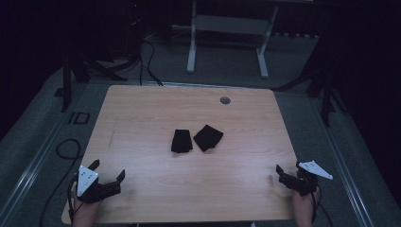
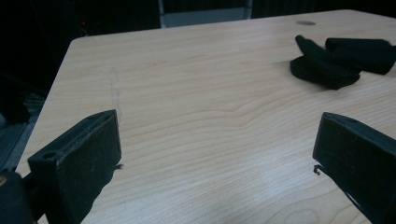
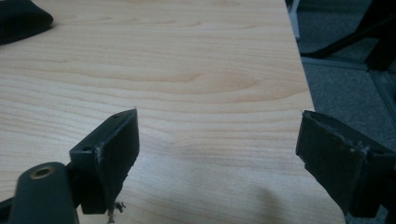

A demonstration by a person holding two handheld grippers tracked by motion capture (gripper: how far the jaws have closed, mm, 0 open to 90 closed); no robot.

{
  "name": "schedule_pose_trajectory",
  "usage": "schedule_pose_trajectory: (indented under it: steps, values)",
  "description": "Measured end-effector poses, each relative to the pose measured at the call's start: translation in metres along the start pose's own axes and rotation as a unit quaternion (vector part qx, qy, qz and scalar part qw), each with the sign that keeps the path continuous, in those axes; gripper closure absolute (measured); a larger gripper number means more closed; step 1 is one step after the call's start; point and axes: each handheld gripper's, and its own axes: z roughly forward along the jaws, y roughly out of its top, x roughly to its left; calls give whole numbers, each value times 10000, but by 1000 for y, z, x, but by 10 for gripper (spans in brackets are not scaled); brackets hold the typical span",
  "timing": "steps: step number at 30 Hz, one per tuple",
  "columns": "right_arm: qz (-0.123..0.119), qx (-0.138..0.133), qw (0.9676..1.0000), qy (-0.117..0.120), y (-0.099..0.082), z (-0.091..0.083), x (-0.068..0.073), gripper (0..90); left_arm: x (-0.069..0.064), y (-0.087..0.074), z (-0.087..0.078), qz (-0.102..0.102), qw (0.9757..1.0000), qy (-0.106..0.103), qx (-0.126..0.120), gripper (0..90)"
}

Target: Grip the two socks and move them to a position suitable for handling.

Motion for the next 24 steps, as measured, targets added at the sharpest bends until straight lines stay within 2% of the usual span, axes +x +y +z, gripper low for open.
schedule_pose_trajectory:
  steps: [6,11,14,17,21,24]
  values:
    - [-77,142,9997,180,1,3,0,132,-1,0,1,35,10000,6,61,15]
    - [-92,255,9980,569,6,3,3,135,-3,0,2,-8,9998,-125,123,15]
    - [-285,284,9969,671,10,5,9,135,-5,1,3,-38,9997,-194,141,15]
    - [-352,336,9942,956,15,8,15,135,-7,1,3,-34,9995,-247,209,15]
    - [-669,536,9907,1057,21,15,25,134,-10,2,4,-121,9989,-337,310,15]
    - [-770,603,9882,1179,25,22,32,131,-12,2,4,-131,9987,-378,330,15]
